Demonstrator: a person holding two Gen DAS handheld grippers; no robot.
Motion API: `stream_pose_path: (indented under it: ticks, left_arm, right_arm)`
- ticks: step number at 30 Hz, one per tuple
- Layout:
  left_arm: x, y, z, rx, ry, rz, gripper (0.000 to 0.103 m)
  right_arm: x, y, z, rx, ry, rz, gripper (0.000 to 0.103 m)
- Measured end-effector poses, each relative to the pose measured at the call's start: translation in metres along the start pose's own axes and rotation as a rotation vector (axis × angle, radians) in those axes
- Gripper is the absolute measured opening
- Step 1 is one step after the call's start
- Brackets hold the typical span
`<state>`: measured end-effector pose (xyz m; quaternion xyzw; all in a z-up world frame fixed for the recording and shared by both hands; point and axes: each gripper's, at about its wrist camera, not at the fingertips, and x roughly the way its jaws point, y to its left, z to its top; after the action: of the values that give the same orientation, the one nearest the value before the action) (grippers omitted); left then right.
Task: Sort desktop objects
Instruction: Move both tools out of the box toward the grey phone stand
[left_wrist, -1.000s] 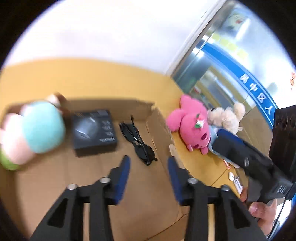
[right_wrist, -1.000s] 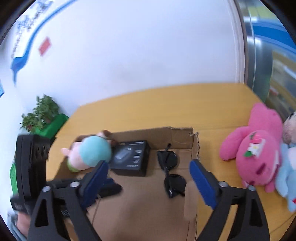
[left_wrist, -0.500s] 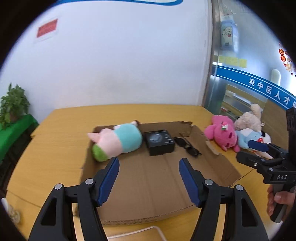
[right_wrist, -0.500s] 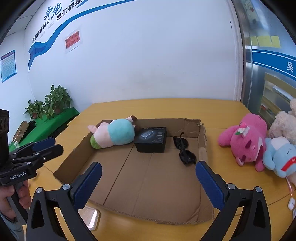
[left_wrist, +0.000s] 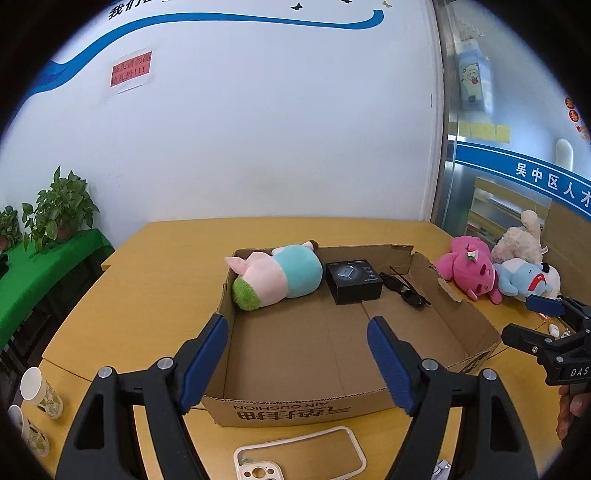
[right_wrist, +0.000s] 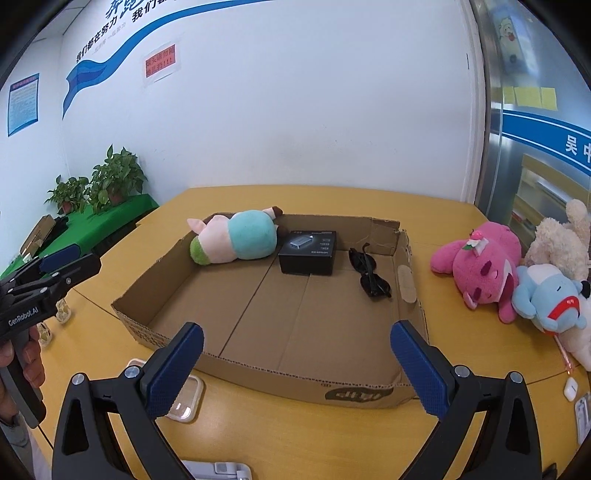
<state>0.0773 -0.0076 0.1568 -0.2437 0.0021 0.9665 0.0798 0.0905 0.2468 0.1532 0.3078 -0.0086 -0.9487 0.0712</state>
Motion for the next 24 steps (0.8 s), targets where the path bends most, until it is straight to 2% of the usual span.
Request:
stream_pose_path:
  ticks: [6,16,20,24]
  left_arm:
    - [-0.007,-0.008,-0.009,0.006,-0.042,-0.016,0.078]
    - [-0.017,-0.022,-0.013,0.038,-0.036,-0.024,0.078]
    - [-0.03,-0.028,-0.024,0.029,-0.003,-0.059,0.078]
    - [-0.037,-0.034,-0.049,0.03,0.07,-0.104,0.078]
  right_arm:
    - [0.0,0.002,-0.01,-0.01,0.013,-0.023,0.103]
    - [-0.003,0.006,-0.015,-0.039,0.01,-0.028,0.103]
    - [-0.003,0.008,-0.021,-0.052,0.022,-0.022,0.103]
    - [-0.007,0.01,-0.033,-0.068,0.074,0.058,0.103]
